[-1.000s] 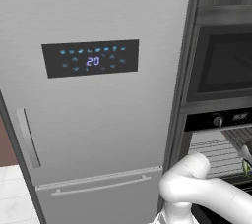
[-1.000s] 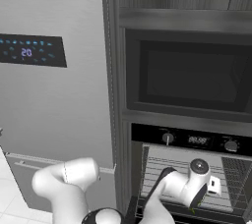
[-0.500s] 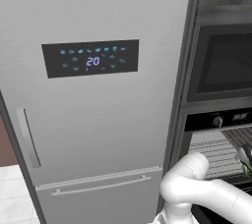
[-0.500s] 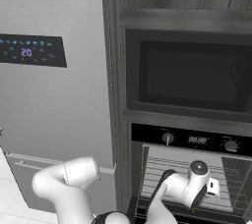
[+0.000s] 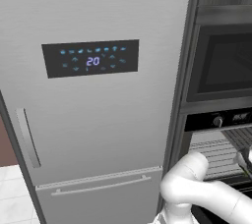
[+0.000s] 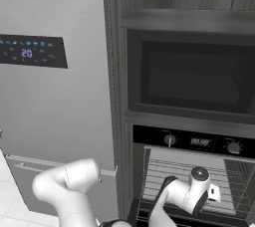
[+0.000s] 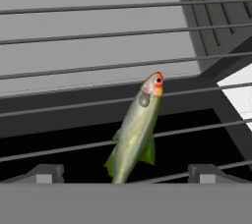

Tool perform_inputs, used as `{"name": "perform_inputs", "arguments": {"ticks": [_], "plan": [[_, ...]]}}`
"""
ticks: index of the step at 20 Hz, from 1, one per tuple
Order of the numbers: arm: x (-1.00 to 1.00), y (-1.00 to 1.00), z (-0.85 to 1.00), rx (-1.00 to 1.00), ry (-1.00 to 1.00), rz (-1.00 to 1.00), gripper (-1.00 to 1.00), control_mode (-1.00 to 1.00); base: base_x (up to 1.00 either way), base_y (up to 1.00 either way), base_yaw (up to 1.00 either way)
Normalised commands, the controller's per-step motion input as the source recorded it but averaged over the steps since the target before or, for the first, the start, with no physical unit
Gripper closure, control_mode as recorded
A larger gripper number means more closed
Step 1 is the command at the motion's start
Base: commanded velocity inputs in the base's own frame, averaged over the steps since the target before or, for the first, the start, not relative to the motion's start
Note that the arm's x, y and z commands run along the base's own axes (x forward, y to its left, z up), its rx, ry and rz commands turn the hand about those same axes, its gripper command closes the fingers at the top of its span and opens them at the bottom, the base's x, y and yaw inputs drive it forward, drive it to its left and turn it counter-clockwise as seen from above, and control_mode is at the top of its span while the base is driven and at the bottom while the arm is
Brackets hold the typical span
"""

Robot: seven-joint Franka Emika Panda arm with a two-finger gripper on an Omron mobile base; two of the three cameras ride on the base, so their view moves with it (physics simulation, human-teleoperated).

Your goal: Take the fish from the oven and place it on the plate on the counter.

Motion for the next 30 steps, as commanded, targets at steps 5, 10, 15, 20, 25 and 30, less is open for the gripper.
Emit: {"name": "perform_inputs", "arguments": {"ticks": [5, 10, 15, 20, 25, 30], "plan": [[0.1, 0.0, -0.21, 0.0, 0.01, 0.0, -1.0, -1.0, 0.0, 0.0, 0.0], [0.24, 0.0, -0.17, 0.0, 0.0, 0.0, -1.0, -1.0, 0.0, 0.0, 0.0], [0.23, -0.03, -0.05, 0.0, 0.0, 0.0, -1.0, -1.0, 0.0, 0.0, 0.0], [0.02, -0.1, -0.18, 0.0, 0.01, 0.0, -1.0, -1.0, 0.0, 0.0, 0.0], [0.0, -0.15, -0.17, 0.0, 0.01, 0.0, -1.0, -1.0, 0.0, 0.0, 0.0], [0.07, -0.16, -0.04, 0.0, 0.0, 0.0, -1.0, -1.0, 0.0, 0.0, 0.0]]}}
